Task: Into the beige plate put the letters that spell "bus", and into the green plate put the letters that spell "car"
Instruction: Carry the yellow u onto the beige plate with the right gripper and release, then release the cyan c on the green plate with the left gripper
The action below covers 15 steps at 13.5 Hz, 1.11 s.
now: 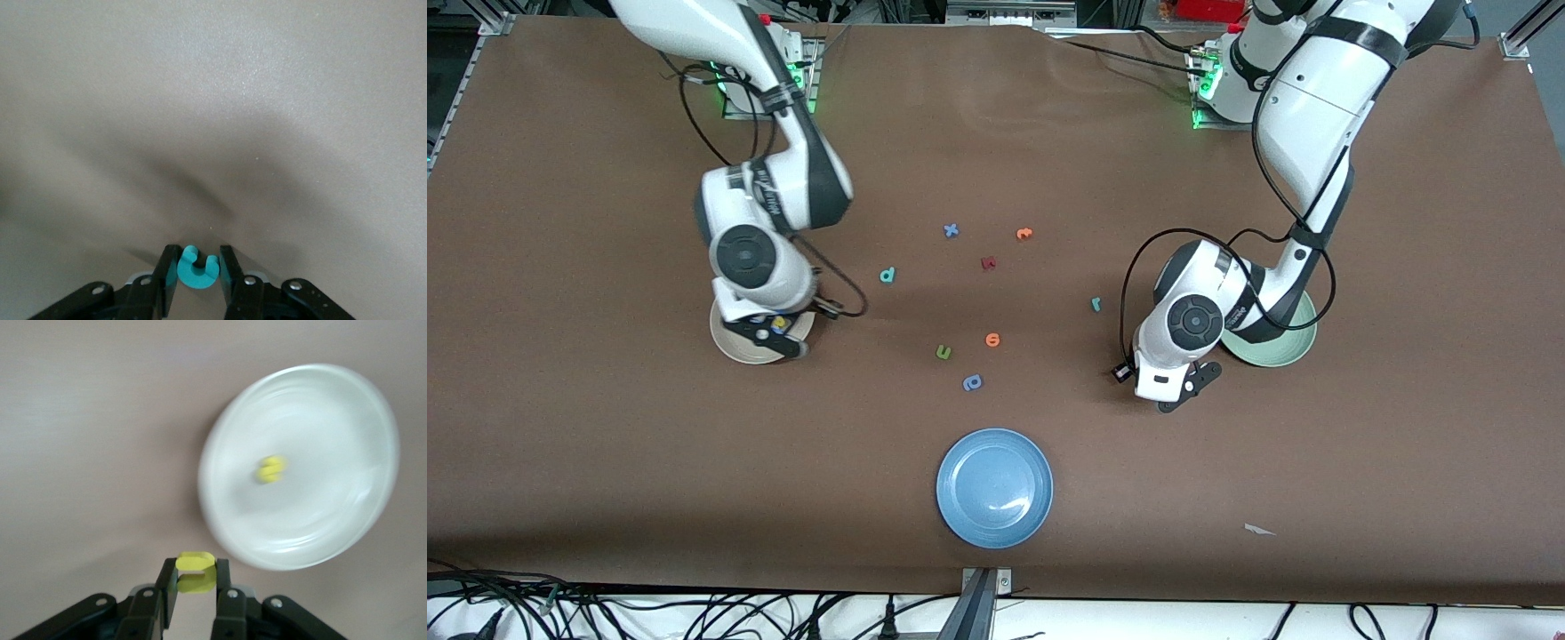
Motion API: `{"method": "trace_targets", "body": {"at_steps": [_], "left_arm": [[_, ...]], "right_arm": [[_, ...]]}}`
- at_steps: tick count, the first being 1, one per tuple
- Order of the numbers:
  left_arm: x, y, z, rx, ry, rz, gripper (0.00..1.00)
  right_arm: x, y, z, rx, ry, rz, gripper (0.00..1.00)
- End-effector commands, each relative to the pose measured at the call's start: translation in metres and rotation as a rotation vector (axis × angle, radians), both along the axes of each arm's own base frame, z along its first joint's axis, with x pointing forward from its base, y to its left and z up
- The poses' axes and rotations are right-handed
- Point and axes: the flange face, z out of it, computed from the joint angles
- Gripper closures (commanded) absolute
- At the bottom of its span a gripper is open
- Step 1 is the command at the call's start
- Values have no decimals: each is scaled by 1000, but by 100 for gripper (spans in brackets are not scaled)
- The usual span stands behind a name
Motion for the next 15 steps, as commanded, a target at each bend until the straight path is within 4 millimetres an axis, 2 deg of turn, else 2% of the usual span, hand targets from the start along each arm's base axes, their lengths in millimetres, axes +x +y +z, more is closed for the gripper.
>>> {"method": "trace_targets", "body": {"at_steps": [1, 2, 3, 4, 5, 7, 9, 11, 12, 13, 15], "left_arm": [[-4, 1, -17, 35, 27, -3, 76], [-3, 1, -17, 36, 27, -3, 82], [-3, 1, -17, 36, 26, -5, 85], [-3, 2, -16, 36, 25, -7, 92], [0, 5, -14, 34, 22, -3, 100], [1, 8, -9, 38, 25, -2, 100], [0, 24, 16, 68, 96, -65, 100], [-2, 52, 56, 69, 175, -158, 100], [-4, 67, 73, 36, 221, -197, 100], [-6, 85, 90, 5, 265, -253, 100], [-17, 128, 104, -24, 351, -347, 100]], "right_arm": [[-36, -59, -36, 27, 44, 85, 79], [-42, -78, -51, 31, 24, 112, 78], [-46, -88, -60, 31, 21, 124, 67], [-45, -91, -62, 32, 25, 124, 24], [-44, -91, -58, 35, 23, 127, 0], [-38, -84, -46, 41, 44, 123, 0], [-31, -63, -27, 120, 70, 40, 0], [-31, -48, -24, 257, 65, -113, 1], [-35, -32, -26, 261, 67, -98, 1], [-37, -26, -26, 253, 55, -109, 1], [-52, 23, -31, 231, 7, -114, 1]]}}
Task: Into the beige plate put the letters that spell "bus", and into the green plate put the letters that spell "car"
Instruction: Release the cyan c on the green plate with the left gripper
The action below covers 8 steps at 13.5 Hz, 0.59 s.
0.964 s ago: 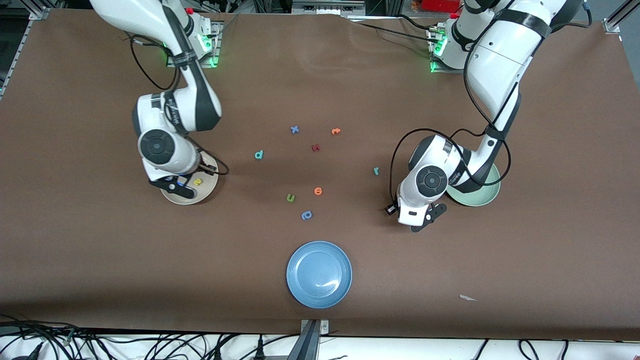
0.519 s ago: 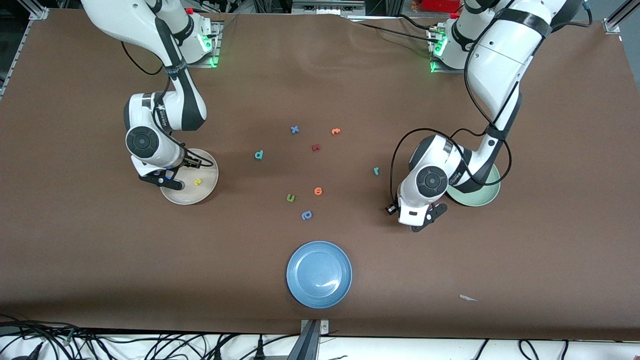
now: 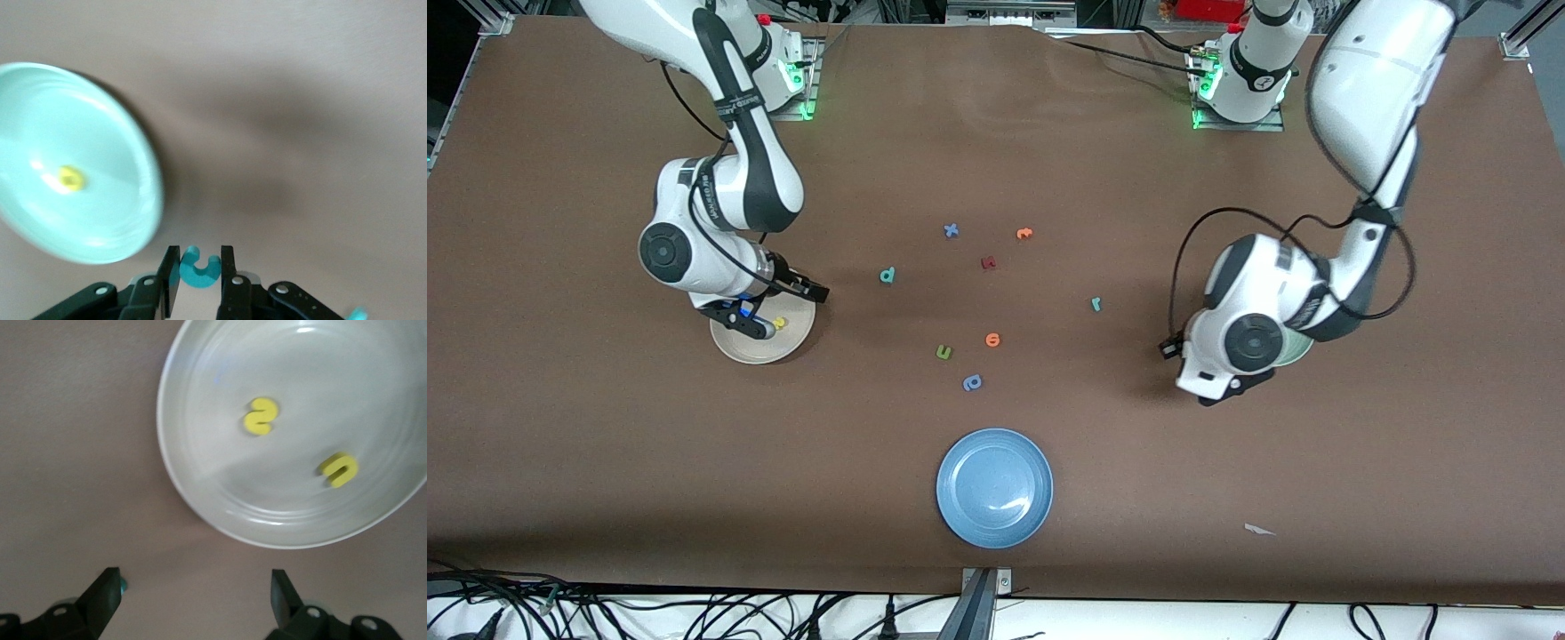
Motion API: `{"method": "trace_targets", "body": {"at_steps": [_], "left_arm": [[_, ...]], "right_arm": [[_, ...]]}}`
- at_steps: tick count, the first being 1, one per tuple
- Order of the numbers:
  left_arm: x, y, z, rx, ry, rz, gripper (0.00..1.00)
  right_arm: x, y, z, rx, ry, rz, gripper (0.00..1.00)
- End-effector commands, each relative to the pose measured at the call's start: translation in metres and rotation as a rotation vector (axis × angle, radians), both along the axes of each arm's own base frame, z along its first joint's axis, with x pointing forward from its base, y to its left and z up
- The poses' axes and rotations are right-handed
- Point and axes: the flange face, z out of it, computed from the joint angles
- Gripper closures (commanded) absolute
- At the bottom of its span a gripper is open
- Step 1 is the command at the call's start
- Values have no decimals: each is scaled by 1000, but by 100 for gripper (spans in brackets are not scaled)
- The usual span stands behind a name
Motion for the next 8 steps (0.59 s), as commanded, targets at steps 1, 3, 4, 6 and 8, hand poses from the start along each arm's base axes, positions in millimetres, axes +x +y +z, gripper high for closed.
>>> {"method": "trace_targets", "body": {"at_steps": [1, 3, 4, 6, 8], "left_arm": [[-25, 50, 13, -67, 98, -112, 100], [-41, 86, 0, -101, 147, -173, 100], [-46, 96, -11, -112, 150, -176, 100], [-63, 100, -46, -96, 106, -203, 100], [-74, 110, -65, -92, 82, -208, 97]], "right_arm": [[-26, 69, -5, -25, -56, -26, 1], [-35, 89, -9, -55, -85, 65, 11], [-39, 101, -11, -67, -114, 113, 13], [-51, 122, -22, -75, -136, 154, 21], [-57, 115, -35, -89, -129, 166, 28]]}}
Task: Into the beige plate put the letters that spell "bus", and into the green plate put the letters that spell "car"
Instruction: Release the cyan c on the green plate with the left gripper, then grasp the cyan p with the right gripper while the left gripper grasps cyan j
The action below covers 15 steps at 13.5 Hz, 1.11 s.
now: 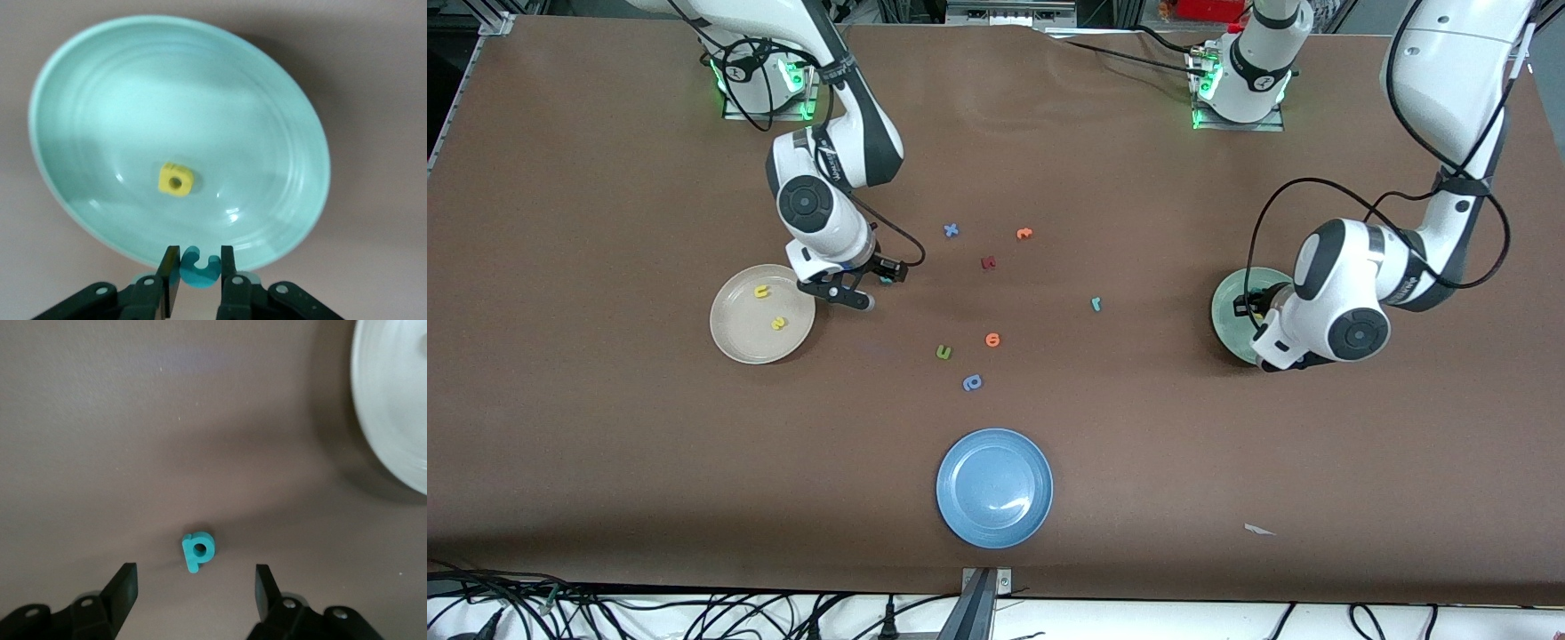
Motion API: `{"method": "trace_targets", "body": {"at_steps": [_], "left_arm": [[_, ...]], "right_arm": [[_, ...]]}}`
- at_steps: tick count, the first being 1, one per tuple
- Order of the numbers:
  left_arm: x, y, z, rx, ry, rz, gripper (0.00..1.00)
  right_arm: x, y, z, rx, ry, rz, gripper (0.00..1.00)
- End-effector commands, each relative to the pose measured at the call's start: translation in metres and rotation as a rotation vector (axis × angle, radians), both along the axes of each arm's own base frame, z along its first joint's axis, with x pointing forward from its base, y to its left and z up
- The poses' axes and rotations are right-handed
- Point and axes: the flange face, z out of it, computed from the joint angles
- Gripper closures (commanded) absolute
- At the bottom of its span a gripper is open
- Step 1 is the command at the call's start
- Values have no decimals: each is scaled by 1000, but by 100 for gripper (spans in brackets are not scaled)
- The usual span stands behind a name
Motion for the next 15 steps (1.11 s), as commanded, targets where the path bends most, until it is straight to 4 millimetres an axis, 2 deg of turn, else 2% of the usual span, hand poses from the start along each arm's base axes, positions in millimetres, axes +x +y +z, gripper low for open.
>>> {"method": "trace_targets", "body": {"at_steps": [1, 2, 3, 4, 5, 6, 8, 9, 13, 15], "left_arm": [[-20, 8, -10, 4, -24, -37, 93], [-20, 9, -11, 4, -22, -32, 85], [-19, 10, -10, 5, -24, -31, 66], [-18, 11, -9, 3, -27, -28, 31], [-16, 11, -3, 6, -38, -26, 9], [-13, 10, 6, 9, -50, -17, 1], [-10, -2, 34, 2, -90, -9, 0], [-12, -21, 45, -6, -95, 4, 0], [-28, -108, 59, 41, -133, 118, 0], [-40, -150, 66, 50, -151, 163, 1]], "right_arm": [[-6, -11, -16, -18, -39, 26, 31], [-9, -9, -25, -23, -47, 35, 31], [-14, -4, -33, -26, -47, 37, 32], [-14, -3, -33, -25, -52, 35, 33], [-13, -3, -32, -24, -53, 34, 34], [-14, 0, -32, -22, -55, 35, 34], [-18, 4, -37, -24, -58, 45, 35], [-18, 4, -37, -24, -58, 46, 37], [-20, 7, -46, -33, -65, 55, 42], [-23, 10, -50, -35, -69, 61, 50]]}}
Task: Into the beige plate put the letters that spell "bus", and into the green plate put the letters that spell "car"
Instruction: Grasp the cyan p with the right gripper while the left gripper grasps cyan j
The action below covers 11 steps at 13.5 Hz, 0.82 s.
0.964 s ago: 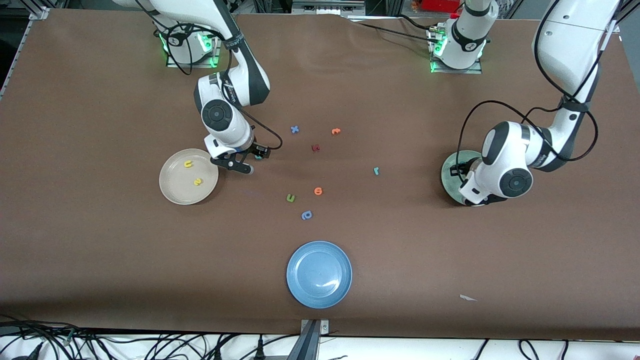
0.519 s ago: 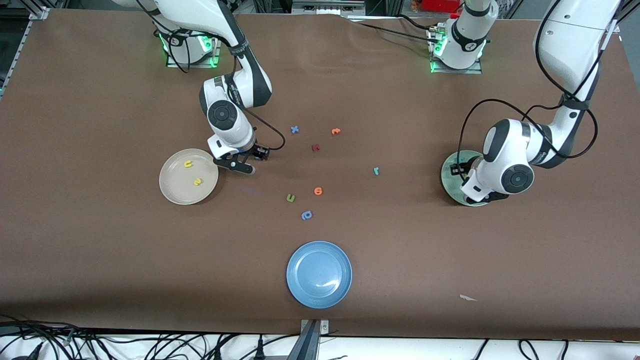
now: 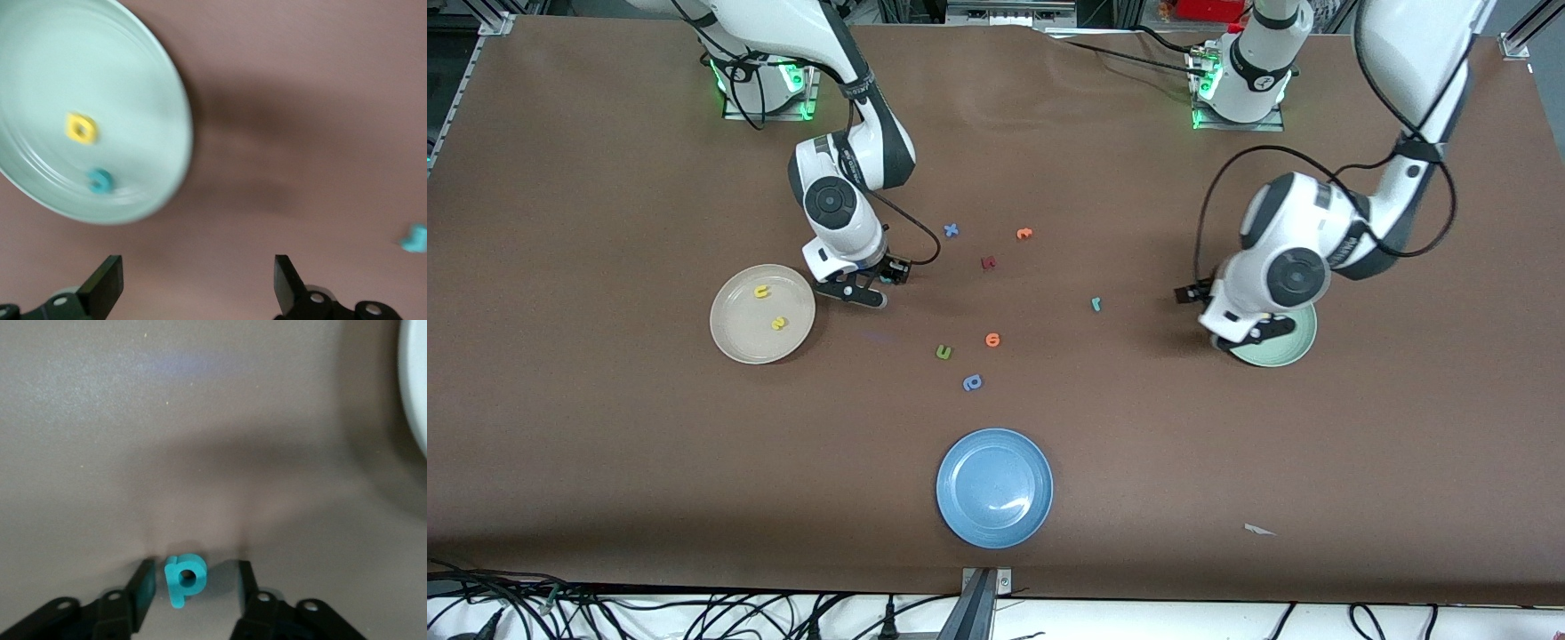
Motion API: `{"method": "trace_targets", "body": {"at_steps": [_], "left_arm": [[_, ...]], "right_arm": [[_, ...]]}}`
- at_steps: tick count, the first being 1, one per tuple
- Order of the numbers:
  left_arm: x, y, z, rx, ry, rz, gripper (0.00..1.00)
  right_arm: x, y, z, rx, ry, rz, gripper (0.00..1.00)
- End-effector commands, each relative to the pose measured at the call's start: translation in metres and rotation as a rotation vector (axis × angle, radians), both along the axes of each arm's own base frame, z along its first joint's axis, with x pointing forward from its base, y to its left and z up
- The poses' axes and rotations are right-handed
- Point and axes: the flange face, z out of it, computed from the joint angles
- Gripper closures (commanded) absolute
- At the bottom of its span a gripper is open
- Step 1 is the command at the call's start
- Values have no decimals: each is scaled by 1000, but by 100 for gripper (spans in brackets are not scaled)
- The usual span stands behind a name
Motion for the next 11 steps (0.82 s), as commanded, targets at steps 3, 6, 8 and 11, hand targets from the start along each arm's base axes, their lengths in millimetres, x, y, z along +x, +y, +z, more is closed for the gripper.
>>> {"method": "trace_targets", "body": {"at_steps": [3, 6, 8, 11], "left_arm": [[-29, -90, -3, -49, -106, 163, 1], [-35, -128, -25, -127, -195, 247, 5], [-29, -132, -27, -160, -226, 249, 9], [-29, -129, -47, -134, -234, 189, 18]], "right_arm": [[-6, 5, -7, -5, -20, 15, 72], [0, 5, 4, 9, -29, 26, 91], [15, -14, 31, 12, -2, 14, 92], [66, -85, 94, 13, 127, 86, 91]]}}
